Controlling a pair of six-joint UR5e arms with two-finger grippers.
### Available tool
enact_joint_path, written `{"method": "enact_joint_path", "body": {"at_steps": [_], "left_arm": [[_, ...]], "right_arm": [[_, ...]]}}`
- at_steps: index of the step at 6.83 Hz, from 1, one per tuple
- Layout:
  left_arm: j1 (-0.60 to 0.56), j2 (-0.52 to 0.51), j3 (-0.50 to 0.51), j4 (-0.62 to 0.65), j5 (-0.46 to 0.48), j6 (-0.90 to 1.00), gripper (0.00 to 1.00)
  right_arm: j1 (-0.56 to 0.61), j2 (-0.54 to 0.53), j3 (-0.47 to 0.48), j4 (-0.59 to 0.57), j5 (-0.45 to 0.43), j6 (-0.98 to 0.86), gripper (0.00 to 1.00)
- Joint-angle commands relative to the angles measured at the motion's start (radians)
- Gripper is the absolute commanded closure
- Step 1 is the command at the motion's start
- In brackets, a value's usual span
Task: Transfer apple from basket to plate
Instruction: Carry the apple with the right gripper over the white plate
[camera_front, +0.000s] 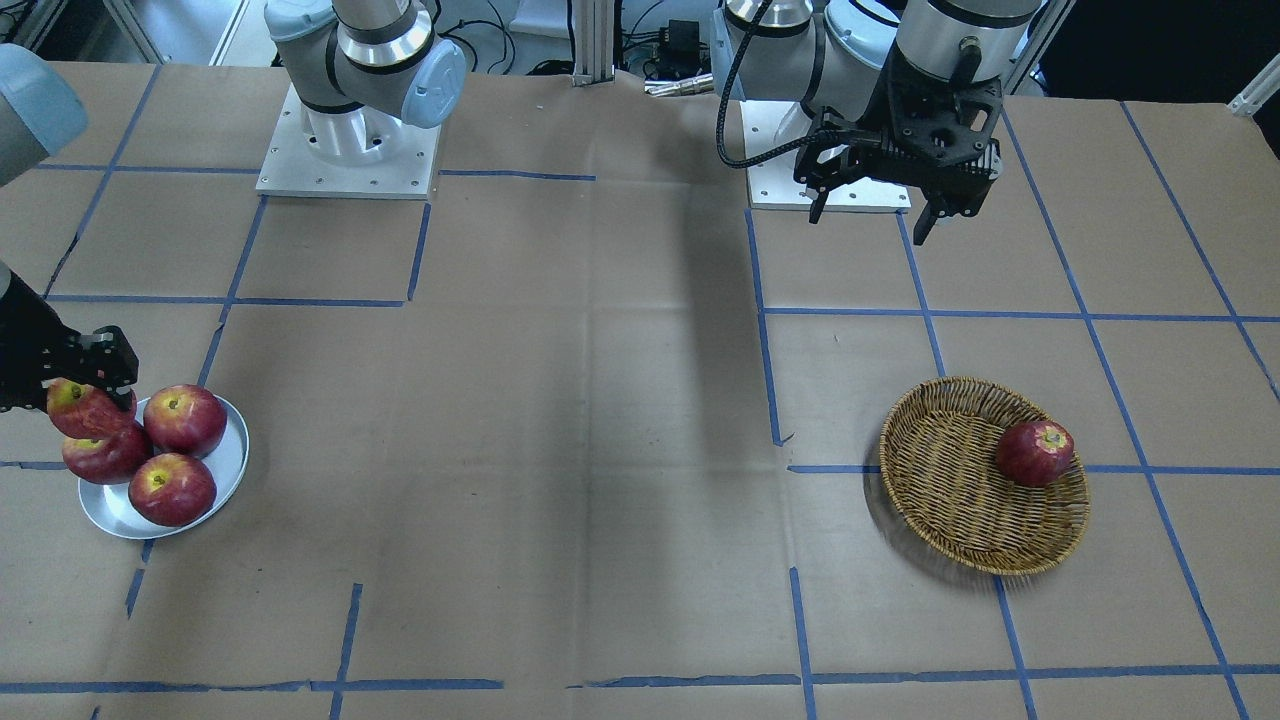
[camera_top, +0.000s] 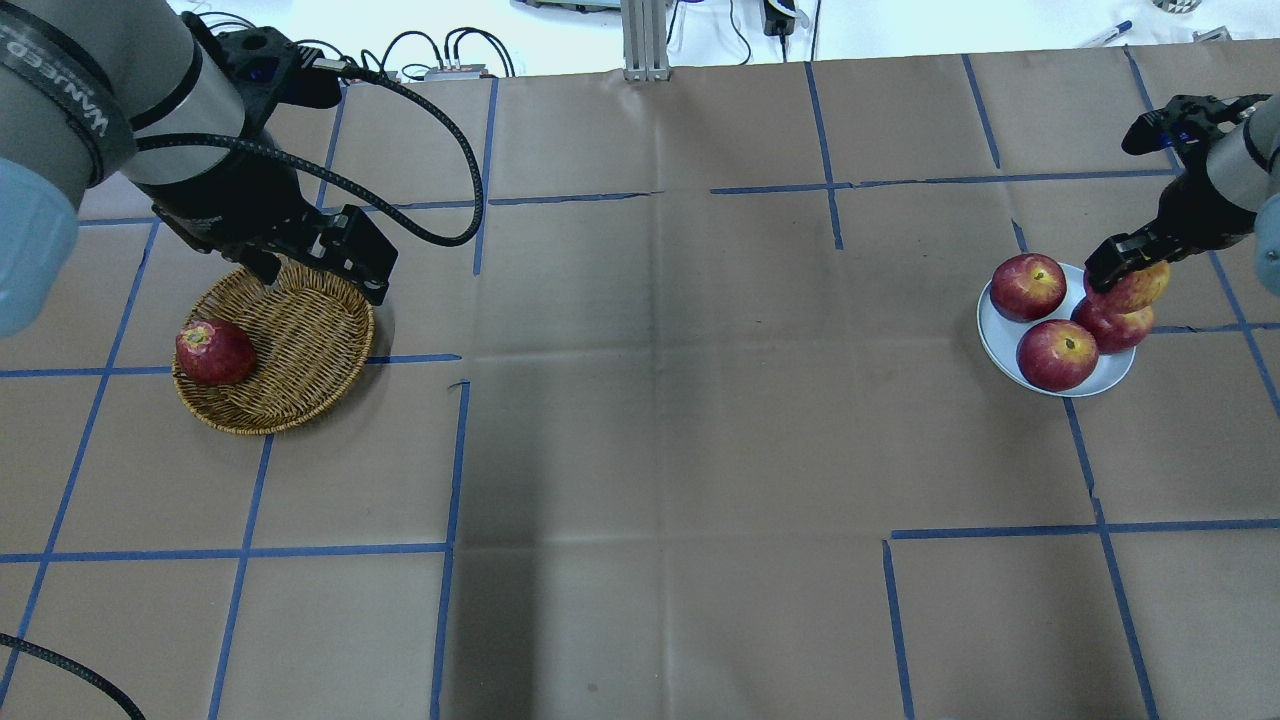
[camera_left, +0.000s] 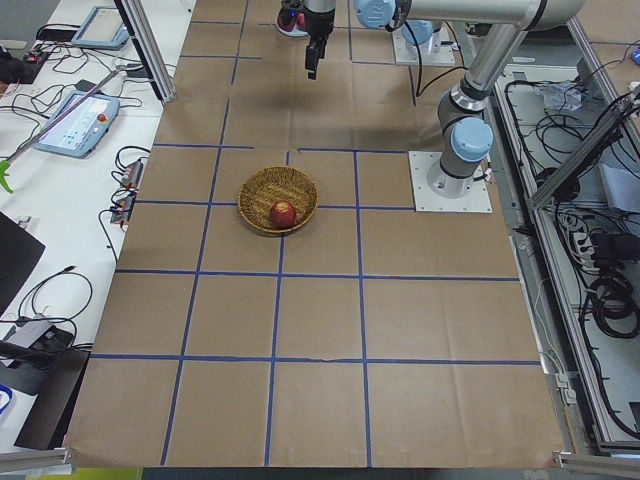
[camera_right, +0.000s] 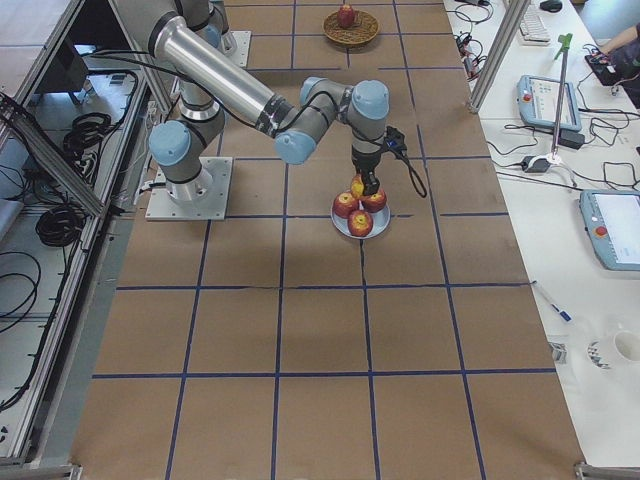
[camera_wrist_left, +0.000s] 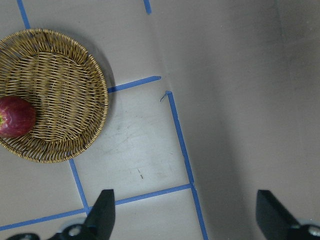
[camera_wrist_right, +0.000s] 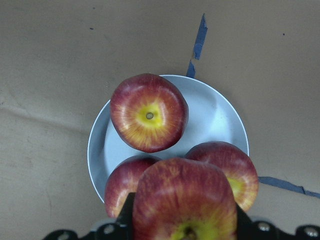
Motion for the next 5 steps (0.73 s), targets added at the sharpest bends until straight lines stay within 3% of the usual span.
{"method": "enact_joint_path", "body": {"at_steps": [1,3,4,5], "left_arm": [[0.000,0.000,0.000,-0.002,0.001,0.000,0.01],[0.000,0.002,0.000,-0.002,0.001,0.000,0.01],[-0.002,0.000,0.000,-0.002,0.001,0.002,0.01],[-0.002,-0.001,0.002,-0.002,0.001,0.000,0.01]], "right_arm": [[0.000,0.049,0.017,-0.051,0.024,0.009,0.61],[0.000,0.070,0.017,-0.074,0.018,0.008,0.60],[0.000,0.062,0.017,-0.073,0.017,0.008,0.46],[0.001,0.053,0.016,-0.068,0.015,0.010,0.00]]}}
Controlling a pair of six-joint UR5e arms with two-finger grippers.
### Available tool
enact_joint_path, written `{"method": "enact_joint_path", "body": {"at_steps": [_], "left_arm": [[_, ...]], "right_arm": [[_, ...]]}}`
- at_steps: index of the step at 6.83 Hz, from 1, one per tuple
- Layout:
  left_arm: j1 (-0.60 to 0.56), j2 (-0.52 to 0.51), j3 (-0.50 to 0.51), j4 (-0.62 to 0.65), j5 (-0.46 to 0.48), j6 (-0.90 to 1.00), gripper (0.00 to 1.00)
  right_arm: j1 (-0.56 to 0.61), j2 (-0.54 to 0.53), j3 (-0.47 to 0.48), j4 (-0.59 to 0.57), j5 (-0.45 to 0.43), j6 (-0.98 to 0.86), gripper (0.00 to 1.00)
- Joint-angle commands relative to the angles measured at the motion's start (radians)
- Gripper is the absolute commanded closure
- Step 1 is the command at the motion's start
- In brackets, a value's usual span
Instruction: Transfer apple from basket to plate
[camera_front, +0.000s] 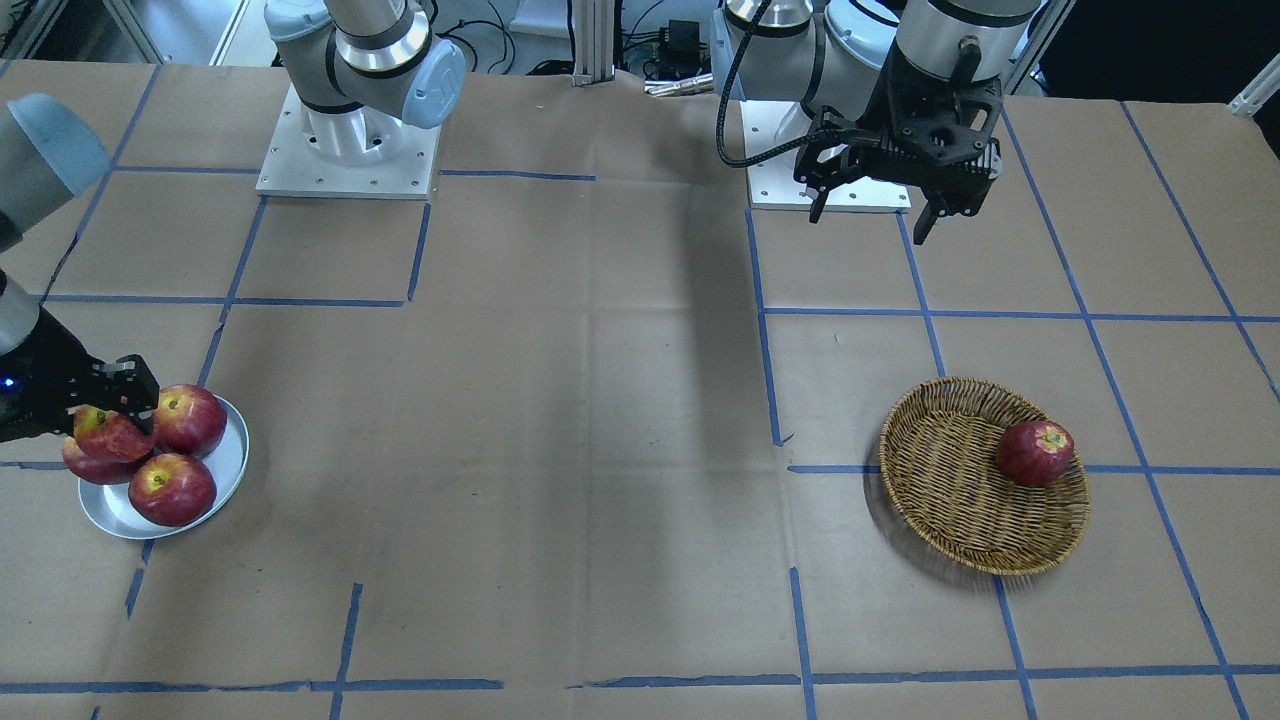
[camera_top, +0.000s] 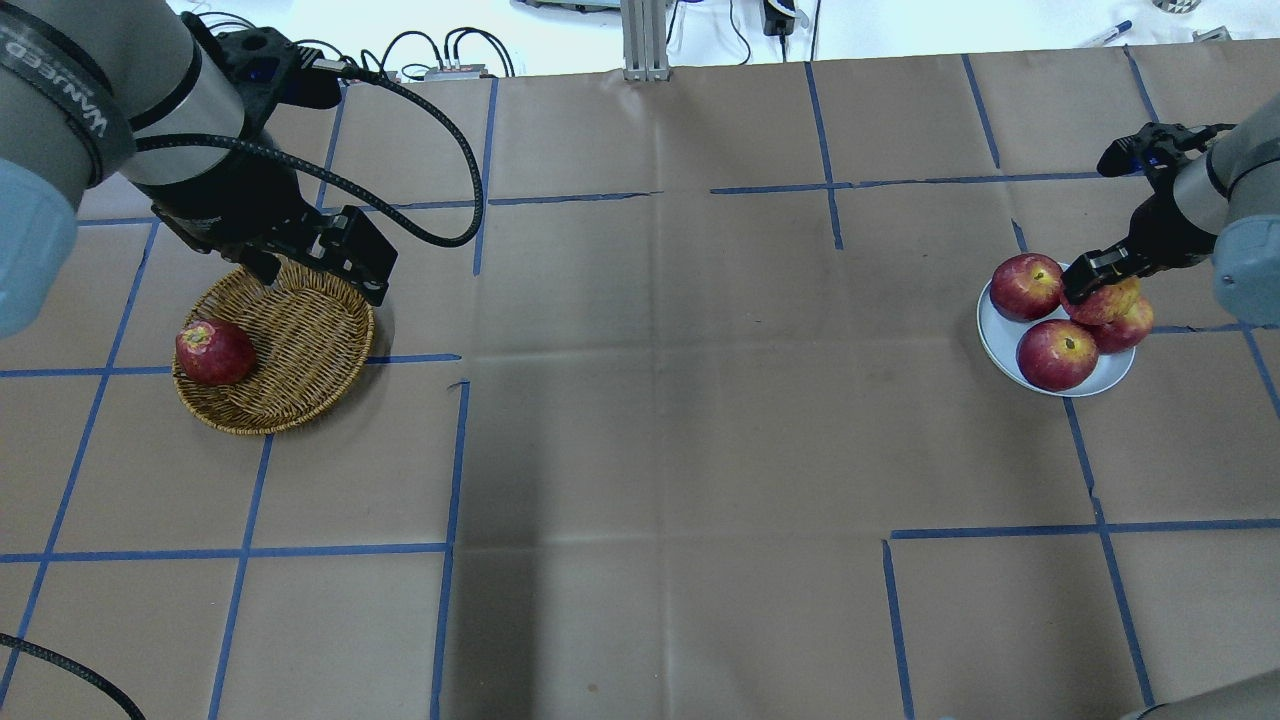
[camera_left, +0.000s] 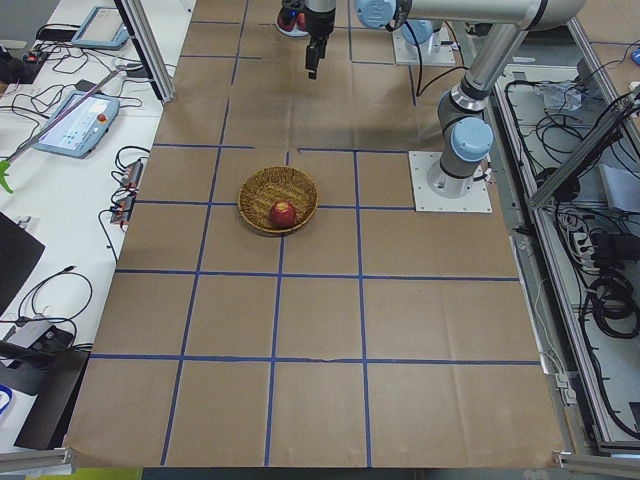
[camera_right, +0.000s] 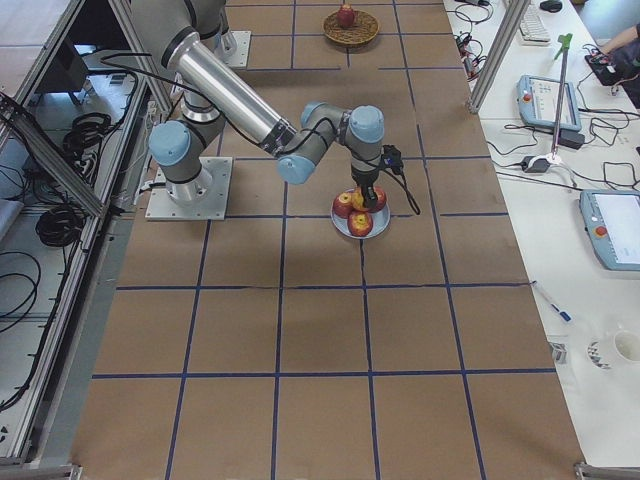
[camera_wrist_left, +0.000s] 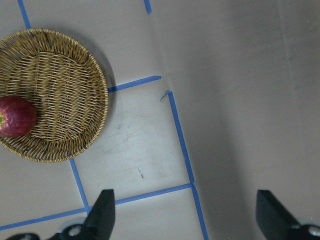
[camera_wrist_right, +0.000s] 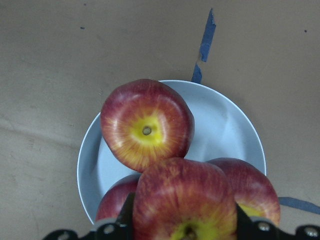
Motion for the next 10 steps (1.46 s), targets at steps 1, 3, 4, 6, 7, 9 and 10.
{"method": "enact_joint_path", "body": {"at_steps": [1,3,4,6,7,9,10], "left_arm": [[0.000,-0.001,0.000,0.000,0.000,-0.001,0.01],[0.000,-0.003,0.001,0.000,0.000,0.001,0.01],[0.000,-0.003,0.000,-0.002,0.000,0.001,0.01],[0.000,-0.001,0.001,-0.002,0.000,0.001,0.01],[0.000,0.000,0.000,-0.002,0.000,0.001,0.01],[0.000,-0.001,0.001,-0.002,0.000,0.001,0.01],[0.000,0.000,0.001,-0.002,0.000,0.001,0.01]], "right_arm": [[0.003,-0.012,-0.006,0.007,-0.007,0.001,0.00],[0.004,-0.023,-0.007,0.011,-0.004,0.001,0.00],[0.026,-0.055,-0.012,0.026,-0.002,0.010,0.00],[0.159,-0.182,-0.084,0.230,-0.019,0.215,0.00],[0.234,-0.215,-0.137,0.332,-0.069,0.333,0.00],[0.441,-0.256,-0.223,0.504,-0.146,0.598,0.00],[0.496,-0.284,-0.230,0.574,-0.143,0.678,0.00]]}}
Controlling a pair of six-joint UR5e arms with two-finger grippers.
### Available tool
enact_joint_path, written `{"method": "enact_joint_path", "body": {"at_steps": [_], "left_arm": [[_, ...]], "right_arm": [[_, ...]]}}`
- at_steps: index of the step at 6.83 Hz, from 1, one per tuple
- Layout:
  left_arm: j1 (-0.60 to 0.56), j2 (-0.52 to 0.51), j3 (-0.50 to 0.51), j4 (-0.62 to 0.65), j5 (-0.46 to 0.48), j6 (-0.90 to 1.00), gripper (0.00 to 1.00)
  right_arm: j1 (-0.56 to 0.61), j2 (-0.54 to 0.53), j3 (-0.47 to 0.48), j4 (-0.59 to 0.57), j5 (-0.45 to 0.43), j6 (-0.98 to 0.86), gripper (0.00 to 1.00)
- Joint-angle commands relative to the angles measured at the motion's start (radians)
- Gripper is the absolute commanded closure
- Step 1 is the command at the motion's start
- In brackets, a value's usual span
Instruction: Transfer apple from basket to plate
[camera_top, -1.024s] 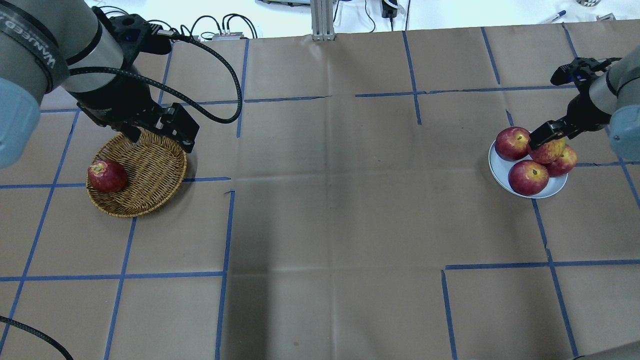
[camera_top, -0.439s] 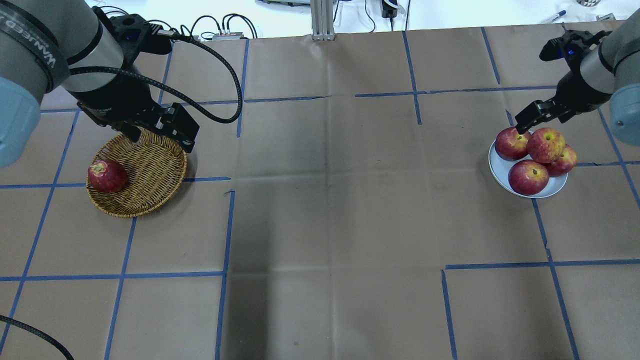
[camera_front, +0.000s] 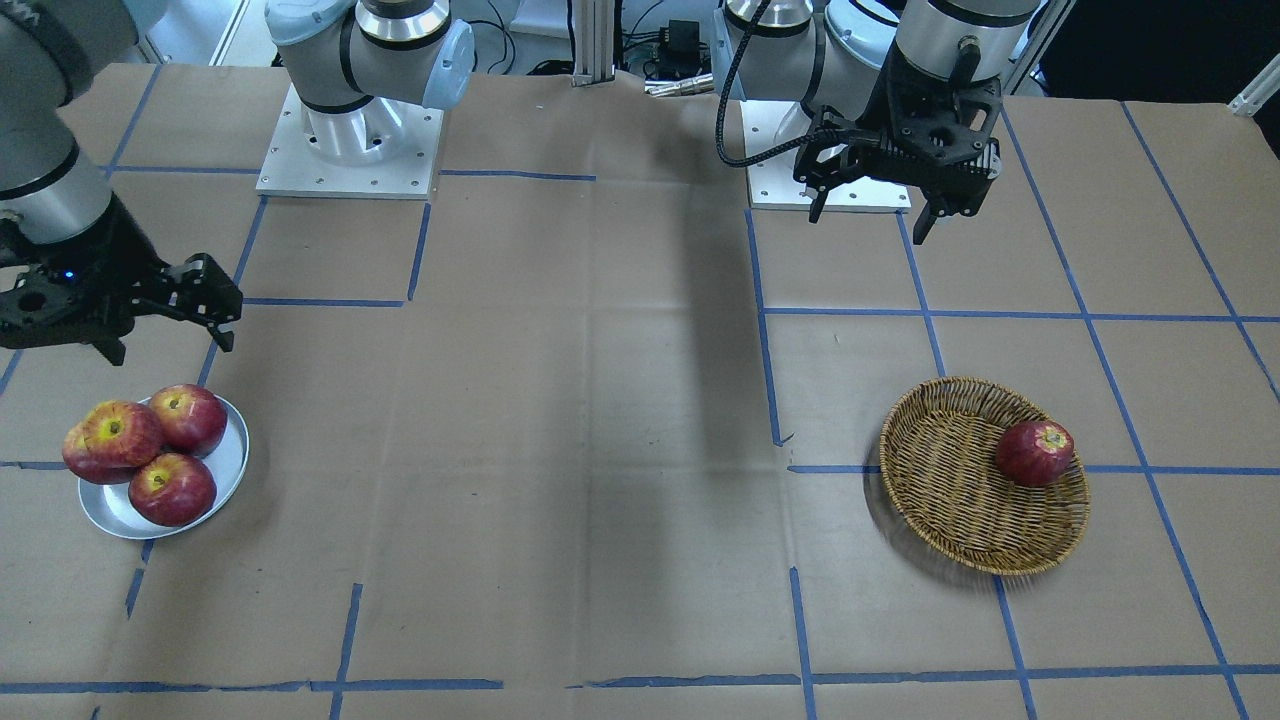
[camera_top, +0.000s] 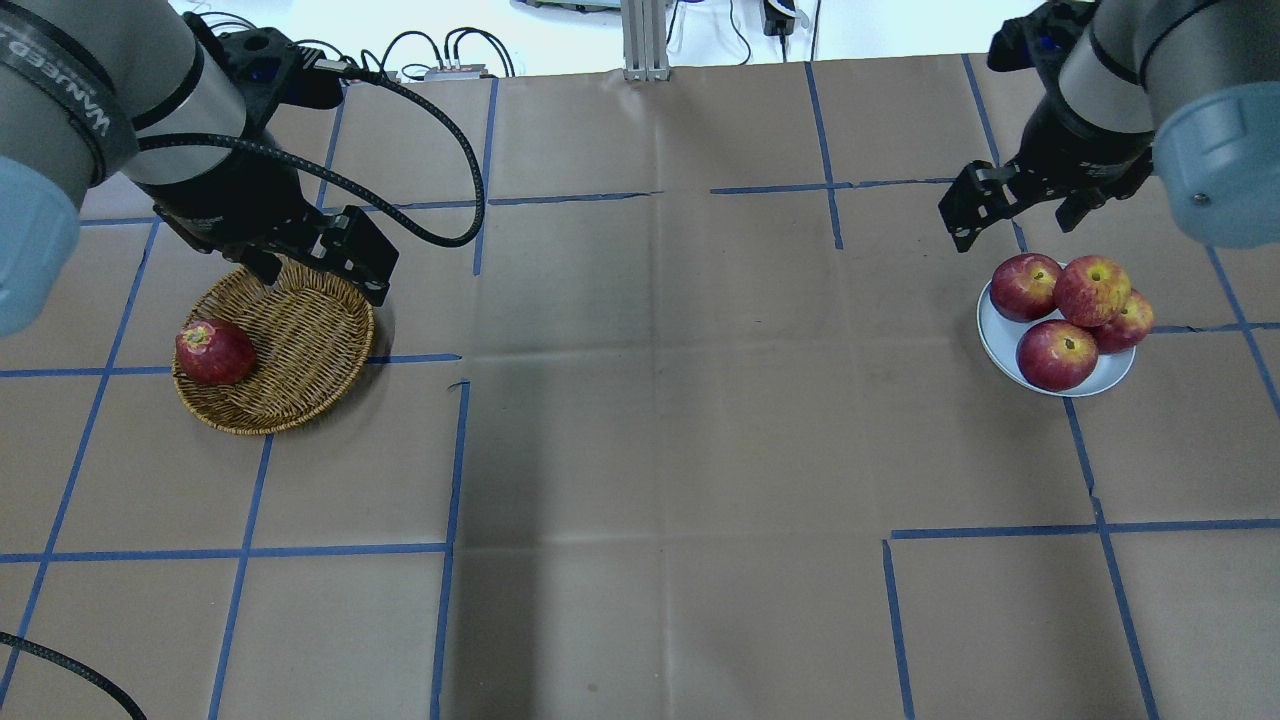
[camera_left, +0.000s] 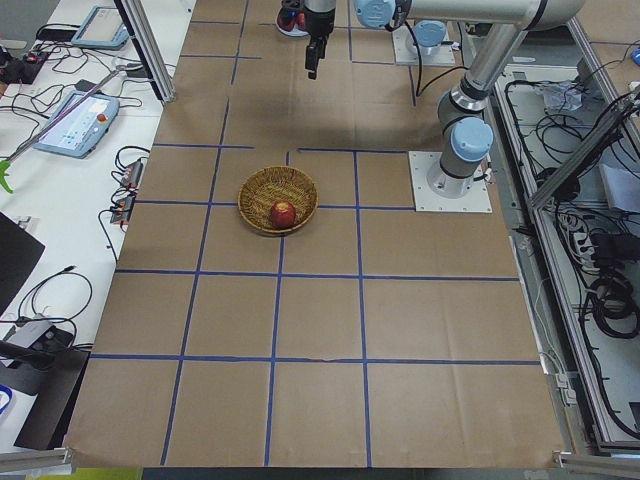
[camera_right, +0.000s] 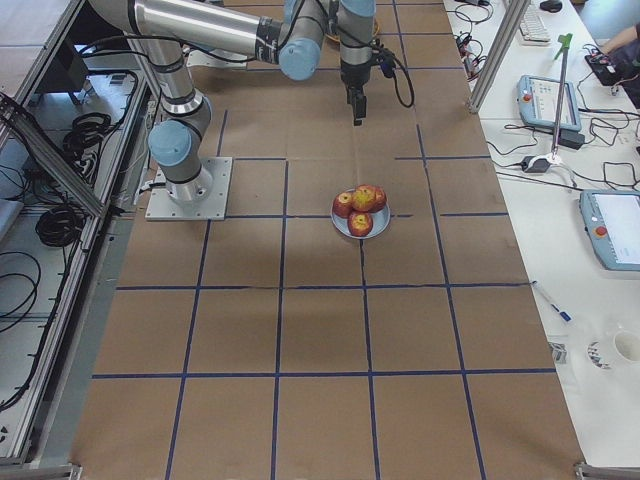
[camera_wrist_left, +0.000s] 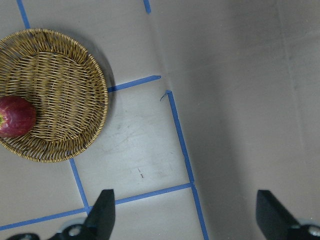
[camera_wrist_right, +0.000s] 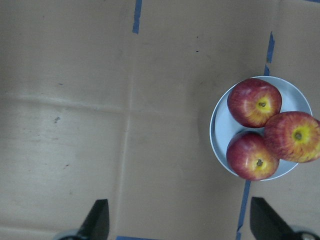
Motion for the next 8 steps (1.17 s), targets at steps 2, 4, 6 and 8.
{"method": "enact_joint_path", "body": {"at_steps": [2,4,6,8], "left_arm": [[-0.002,0.002,0.000,0.000,0.000,0.000,0.01],[0.000,0.001,0.000,0.002,0.000,0.000,0.01],[0.000,0.001,0.000,0.000,-0.002,-0.002,0.01],[0.000,0.001,0.000,0.002,-0.002,0.000,0.01]], "right_arm": [[0.103,-0.068,-0.026,0.143,0.007,0.182,0.00],[0.096,-0.054,-0.075,0.217,0.037,0.182,0.00],[0.096,-0.051,-0.071,0.209,0.030,0.170,0.00],[0.096,-0.051,-0.069,0.208,0.030,0.171,0.00]]}}
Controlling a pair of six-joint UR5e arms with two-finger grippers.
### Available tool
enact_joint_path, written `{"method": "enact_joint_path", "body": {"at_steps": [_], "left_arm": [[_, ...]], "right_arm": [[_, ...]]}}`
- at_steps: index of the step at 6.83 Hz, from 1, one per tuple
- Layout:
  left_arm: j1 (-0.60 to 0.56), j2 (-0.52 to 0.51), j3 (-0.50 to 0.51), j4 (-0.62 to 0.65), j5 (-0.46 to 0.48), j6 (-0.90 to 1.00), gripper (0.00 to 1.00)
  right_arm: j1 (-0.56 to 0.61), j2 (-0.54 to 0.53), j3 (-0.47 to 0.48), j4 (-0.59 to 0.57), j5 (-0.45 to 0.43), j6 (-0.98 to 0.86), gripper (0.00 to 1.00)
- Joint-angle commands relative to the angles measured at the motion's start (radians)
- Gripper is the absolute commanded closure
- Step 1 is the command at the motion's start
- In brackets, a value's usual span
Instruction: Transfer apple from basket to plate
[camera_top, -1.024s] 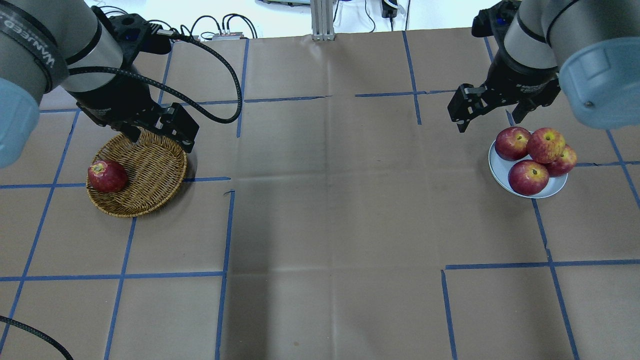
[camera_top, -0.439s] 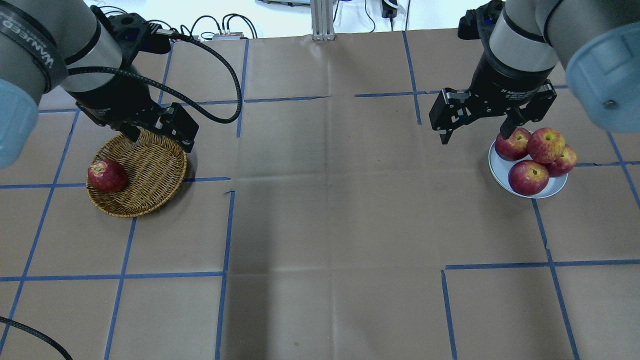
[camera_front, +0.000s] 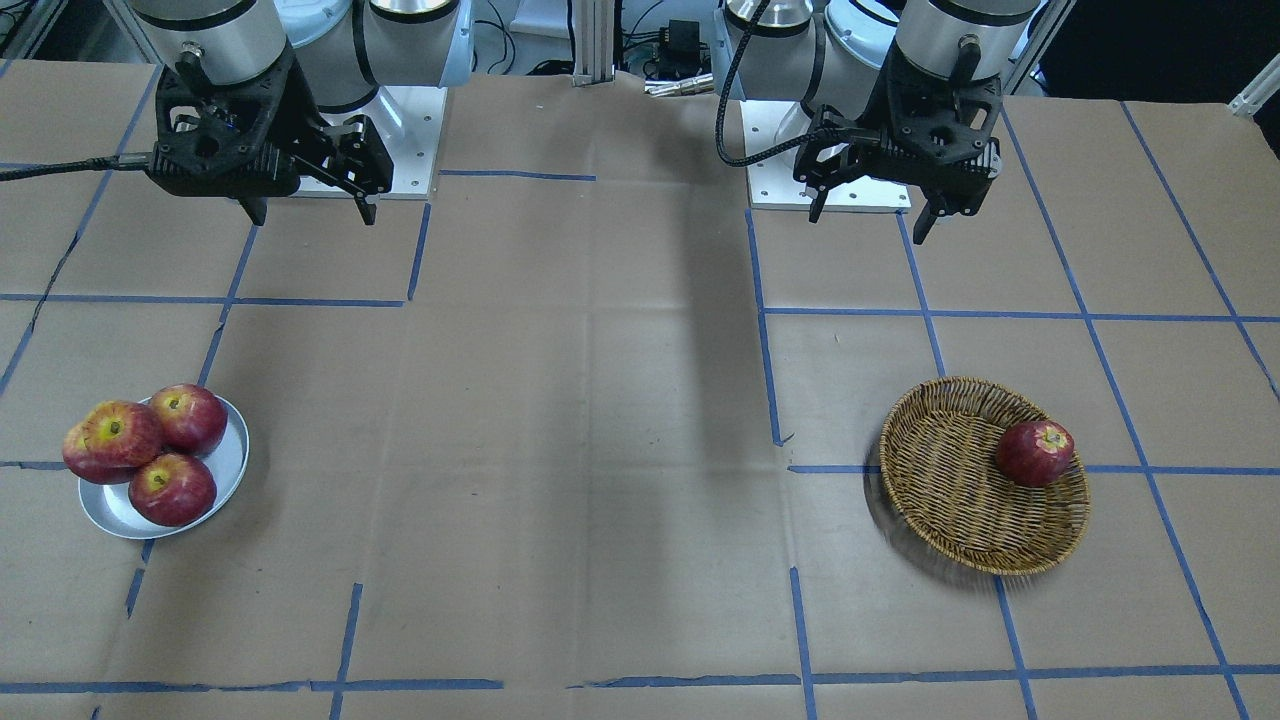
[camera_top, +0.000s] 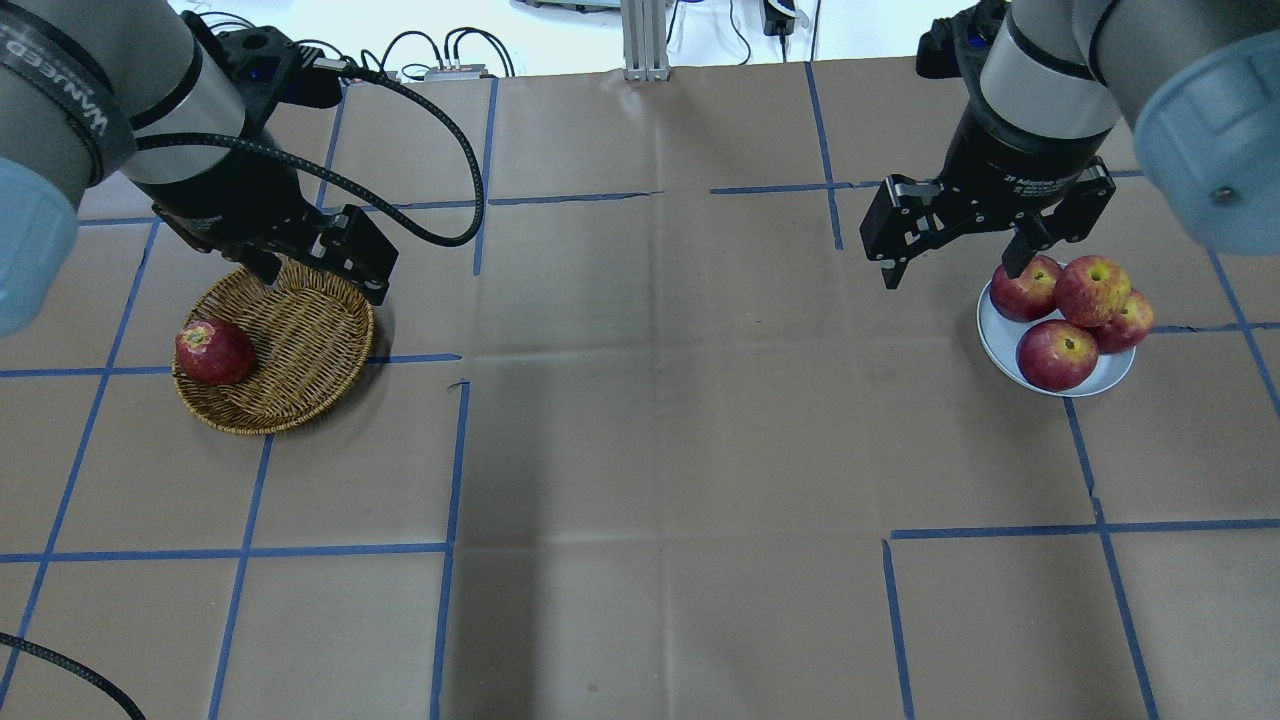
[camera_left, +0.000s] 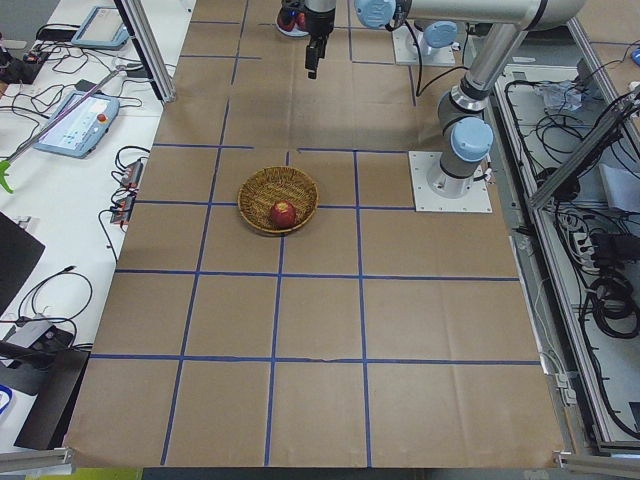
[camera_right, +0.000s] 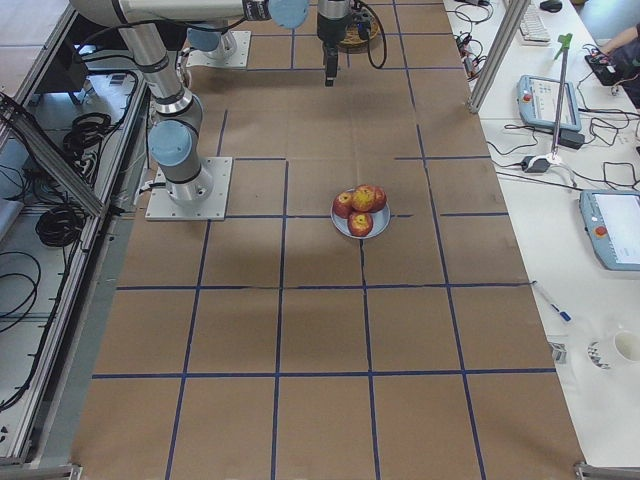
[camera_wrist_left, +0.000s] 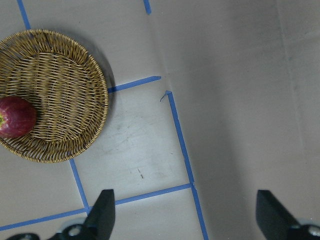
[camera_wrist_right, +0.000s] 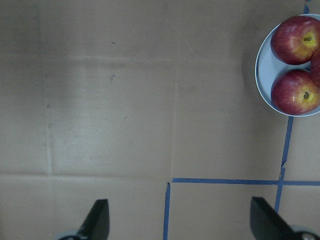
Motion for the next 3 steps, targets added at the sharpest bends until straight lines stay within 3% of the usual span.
{"method": "enact_joint_path", "body": {"at_steps": [1,3], "left_arm": [[0.000,0.000,0.000,0.000,0.000,0.000,0.01],[0.000,-0.003,0.000,0.000,0.000,0.000,0.01]], "right_arm": [[0.000,0.000,0.000,-0.003,0.000,0.000,0.00],[0.000,-0.001,0.000,-0.001,-0.002,0.000,0.00]]}}
